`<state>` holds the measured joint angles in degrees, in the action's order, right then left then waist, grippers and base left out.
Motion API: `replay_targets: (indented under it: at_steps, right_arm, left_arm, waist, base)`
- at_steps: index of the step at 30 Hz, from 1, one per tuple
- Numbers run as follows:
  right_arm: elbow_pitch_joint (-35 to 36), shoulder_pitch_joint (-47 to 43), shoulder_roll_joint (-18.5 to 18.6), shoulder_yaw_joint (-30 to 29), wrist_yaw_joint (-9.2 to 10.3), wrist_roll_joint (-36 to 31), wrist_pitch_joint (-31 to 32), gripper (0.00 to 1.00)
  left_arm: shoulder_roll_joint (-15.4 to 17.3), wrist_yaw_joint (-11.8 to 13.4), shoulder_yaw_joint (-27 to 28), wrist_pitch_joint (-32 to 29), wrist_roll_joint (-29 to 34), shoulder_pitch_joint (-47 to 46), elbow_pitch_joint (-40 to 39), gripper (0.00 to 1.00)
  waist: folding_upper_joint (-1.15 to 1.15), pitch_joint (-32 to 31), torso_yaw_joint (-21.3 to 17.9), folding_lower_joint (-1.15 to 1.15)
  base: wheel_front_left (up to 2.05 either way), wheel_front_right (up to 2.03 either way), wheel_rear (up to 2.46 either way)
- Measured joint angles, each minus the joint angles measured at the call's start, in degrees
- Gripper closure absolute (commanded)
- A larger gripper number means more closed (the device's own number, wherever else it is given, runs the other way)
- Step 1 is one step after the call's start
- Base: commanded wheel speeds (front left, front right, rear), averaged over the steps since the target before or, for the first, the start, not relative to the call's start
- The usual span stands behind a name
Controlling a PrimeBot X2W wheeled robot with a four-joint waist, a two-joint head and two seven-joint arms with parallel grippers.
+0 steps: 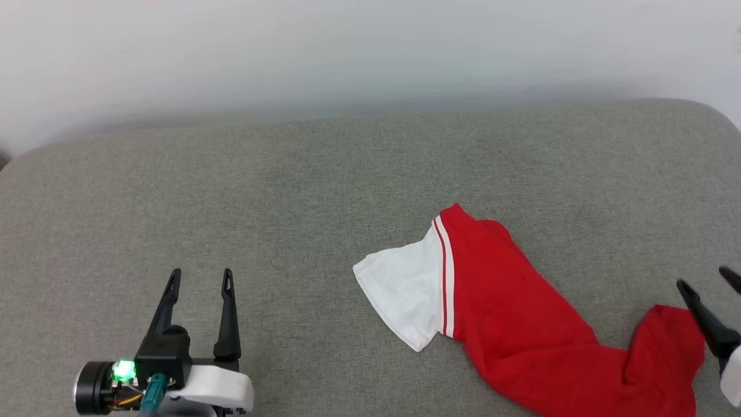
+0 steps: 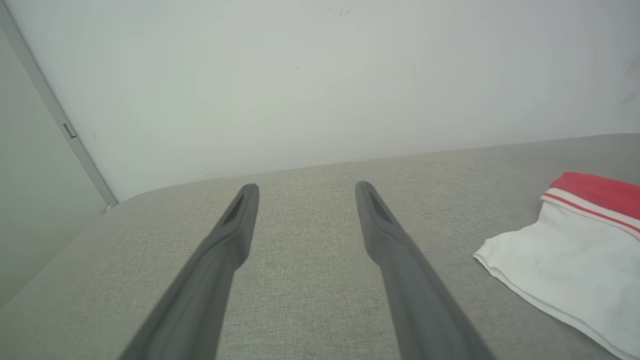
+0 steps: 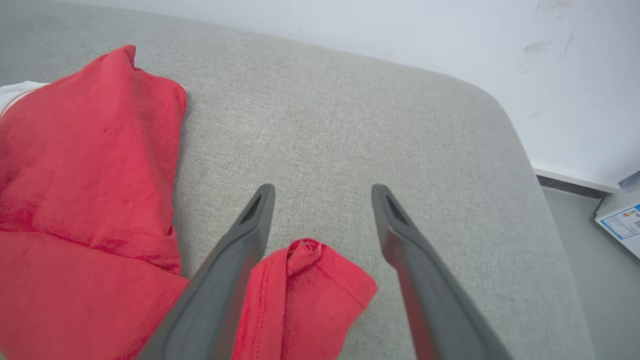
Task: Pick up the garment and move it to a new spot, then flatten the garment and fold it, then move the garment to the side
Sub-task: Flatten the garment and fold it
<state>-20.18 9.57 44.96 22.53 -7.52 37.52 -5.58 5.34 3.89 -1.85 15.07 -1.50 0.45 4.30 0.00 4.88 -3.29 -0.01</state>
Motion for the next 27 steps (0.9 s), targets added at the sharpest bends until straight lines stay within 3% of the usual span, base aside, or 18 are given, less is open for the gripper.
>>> replay_targets:
  at_steps: [3, 8, 13, 16, 22, 27]
  right_arm:
    - [4.35, -2.47, -5.66, -8.86, 0.00, -6.97, -1.05, 0.00]
    - [15.36, -8.01, -18.81, -20.19, 0.00, -17.73, -2.08, 0.00]
    - [23.53, -12.30, -30.61, -24.61, 0.00, -24.28, -4.19, 0.00]
    - [25.92, -13.79, -35.70, -24.85, 0.00, -26.47, -6.12, 0.00]
    - [26.40, -15.36, -39.75, -23.45, 0.00, -27.50, -8.26, 0.00]
    - [26.01, -14.59, -40.70, -23.12, 0.00, -27.50, -9.11, 0.00]
  left_arm:
    - [1.30, -0.94, -0.01, 0.00, 0.34, -1.60, 1.43, 0.00]
    - [3.65, -3.11, -0.64, 0.00, 0.85, -6.92, 5.08, 0.00]
    - [6.82, -6.56, -2.14, -1.92, 1.51, -14.62, 8.42, 0.00]
    - [8.50, -8.81, -4.09, -6.13, 1.64, -19.52, 9.29, 0.00]
    - [11.94, -11.10, -11.80, -16.57, -0.47, -30.20, 9.28, 0.00]
    - [16.48, -11.28, -26.09, -29.21, -10.02, -39.66, 8.29, 0.00]
  waist:
    - [0.00, -0.69, -0.15, 0.00]
    - [0.00, -1.35, -0.22, 0.00]
    - [0.00, -1.20, -0.56, 0.00]
    - [0.00, -0.78, -0.92, 0.01]
    - [0.00, 1.03, -1.37, 0.00]
    - [0.00, 3.36, -1.70, 0.01]
  base:
    - [0.00, 0.00, 0.00]
    - [0.00, 0.00, 0.00]
    - [0.00, 0.00, 0.00]
    - [0.00, 0.00, 0.00]
    - [0.00, 0.00, 0.00]
    - [0.00, 0.00, 0.00]
